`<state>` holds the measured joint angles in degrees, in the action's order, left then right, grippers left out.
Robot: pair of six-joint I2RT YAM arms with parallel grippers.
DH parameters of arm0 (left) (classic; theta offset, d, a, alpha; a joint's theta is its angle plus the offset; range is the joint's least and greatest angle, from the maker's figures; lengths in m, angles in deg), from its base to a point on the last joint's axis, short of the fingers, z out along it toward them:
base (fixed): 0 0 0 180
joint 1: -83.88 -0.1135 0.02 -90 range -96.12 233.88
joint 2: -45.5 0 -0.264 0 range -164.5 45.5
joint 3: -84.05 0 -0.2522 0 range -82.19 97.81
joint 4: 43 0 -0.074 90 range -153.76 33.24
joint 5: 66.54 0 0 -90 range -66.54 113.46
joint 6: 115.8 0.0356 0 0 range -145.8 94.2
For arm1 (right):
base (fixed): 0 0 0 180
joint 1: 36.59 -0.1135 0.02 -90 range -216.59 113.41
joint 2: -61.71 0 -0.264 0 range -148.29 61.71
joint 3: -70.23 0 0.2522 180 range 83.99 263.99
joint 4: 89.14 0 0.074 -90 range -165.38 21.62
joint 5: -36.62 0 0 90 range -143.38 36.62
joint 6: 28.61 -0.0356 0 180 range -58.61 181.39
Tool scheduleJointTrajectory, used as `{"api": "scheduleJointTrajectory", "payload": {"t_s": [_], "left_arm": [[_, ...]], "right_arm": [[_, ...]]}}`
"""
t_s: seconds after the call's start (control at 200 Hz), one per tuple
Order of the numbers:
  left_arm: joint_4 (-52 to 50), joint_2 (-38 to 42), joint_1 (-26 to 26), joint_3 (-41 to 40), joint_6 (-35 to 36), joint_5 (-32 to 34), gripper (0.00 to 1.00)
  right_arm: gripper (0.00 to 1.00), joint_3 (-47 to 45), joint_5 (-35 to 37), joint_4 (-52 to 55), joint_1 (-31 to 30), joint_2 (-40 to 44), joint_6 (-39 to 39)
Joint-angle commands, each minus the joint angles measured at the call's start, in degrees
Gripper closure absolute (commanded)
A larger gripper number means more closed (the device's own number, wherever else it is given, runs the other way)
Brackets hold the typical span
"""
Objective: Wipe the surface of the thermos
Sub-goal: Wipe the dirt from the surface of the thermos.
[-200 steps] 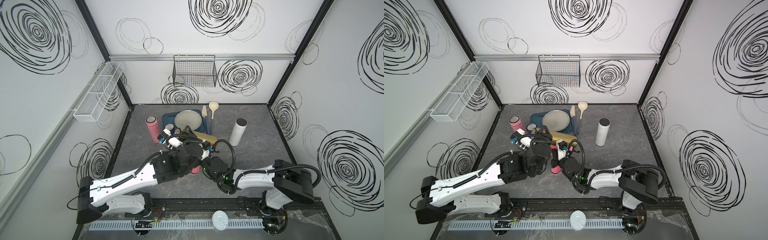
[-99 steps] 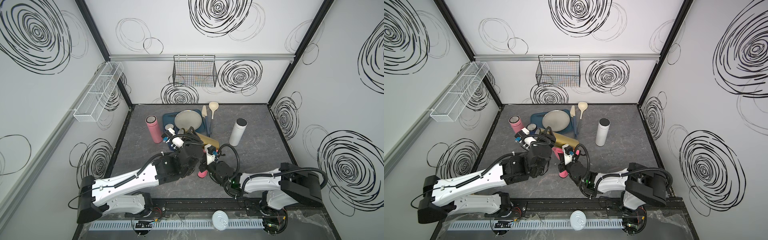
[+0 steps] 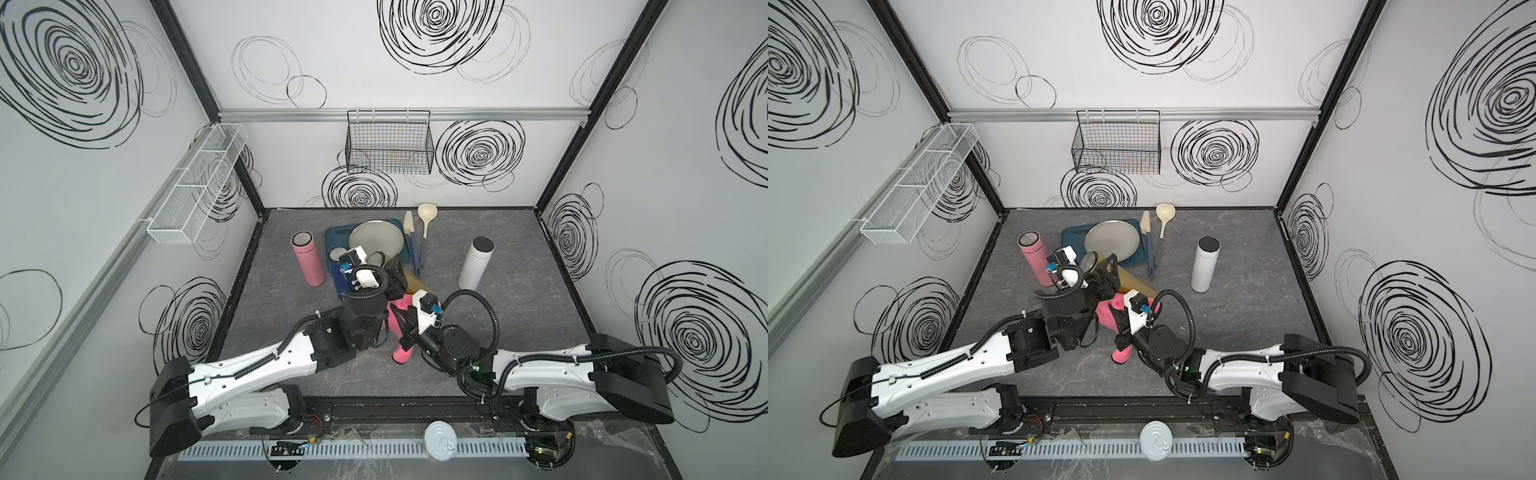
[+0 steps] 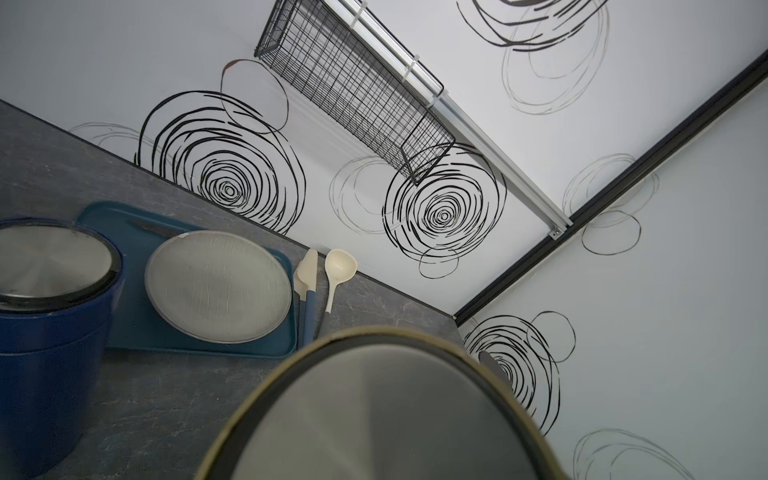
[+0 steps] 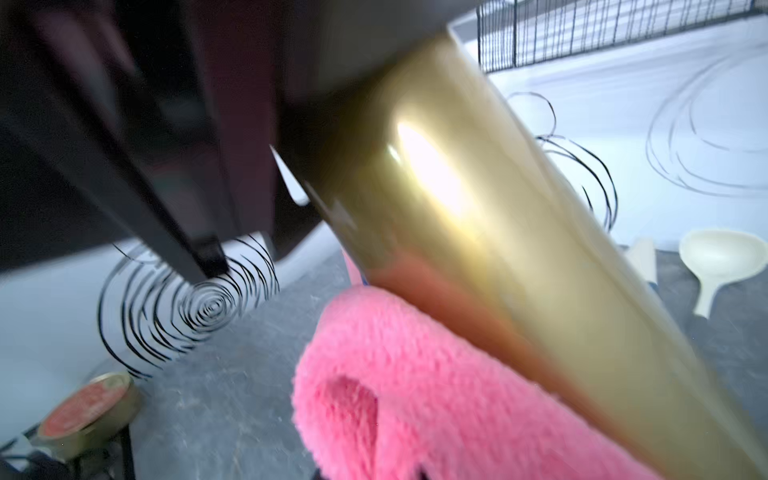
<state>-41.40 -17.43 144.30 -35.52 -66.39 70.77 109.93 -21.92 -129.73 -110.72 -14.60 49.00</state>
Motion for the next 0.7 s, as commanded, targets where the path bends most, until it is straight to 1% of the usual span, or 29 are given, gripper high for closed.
{"api": "scheduleJointTrajectory", "payload": {"t_s": [0.0,0.05,0.16,0.255,0.32,0.39,0.495,0.6,0.63,0.695], "left_arm": [[10.19,3.58,-0.71,-1.74,9.72,-4.5,1.0],[12.51,3.87,-0.92,-2.69,12.08,-5.22,1.0],[19.67,4.44,-1.33,-5.53,18.37,-10.33,1.0],[22.98,4.95,-1.7,-7.15,21.37,-15.01,1.0],[23.6,4.97,-1.76,-7.39,22.85,-16.57,1.0],[24.84,5.07,-2.14,-8.03,24.29,-18.72,1.0],[29.34,5.12,-3.32,-10.23,26.35,-23.6,1.0],[33.32,4.93,-4.57,-11.76,27.7,-28.08,1.0],[34.05,4.76,-4.92,-11.93,28.24,-29.77,1.0],[35.36,4.13,-5.52,-12.05,28.63,-32.59,1.0]], "right_arm": [[1.0,-1.61,9.36,-0.88,0.53,2.82,-2.69],[1.0,-0.67,8.14,0.08,0.01,3.97,-1.82],[1.0,2.01,4.56,-0.31,-1.59,6.37,1.83],[1.0,3.3,1.41,0.3,-1.1,8.47,1.69],[1.0,2.78,0.28,0.99,0.07,9.32,-0.11],[1.0,-0.13,-0.69,-0.06,2.67,9.6,-3.3],[1.0,-5.76,-1.82,-0.02,6.86,9.54,-10.68],[1.0,-8.64,2.46,1.33,6.1,9.05,-12.46],[1.0,-8.7,3.49,3.43,5.7,9.55,-12.58],[1.0,-8.79,2.37,3.54,5.44,12.04,-11.8]]}}
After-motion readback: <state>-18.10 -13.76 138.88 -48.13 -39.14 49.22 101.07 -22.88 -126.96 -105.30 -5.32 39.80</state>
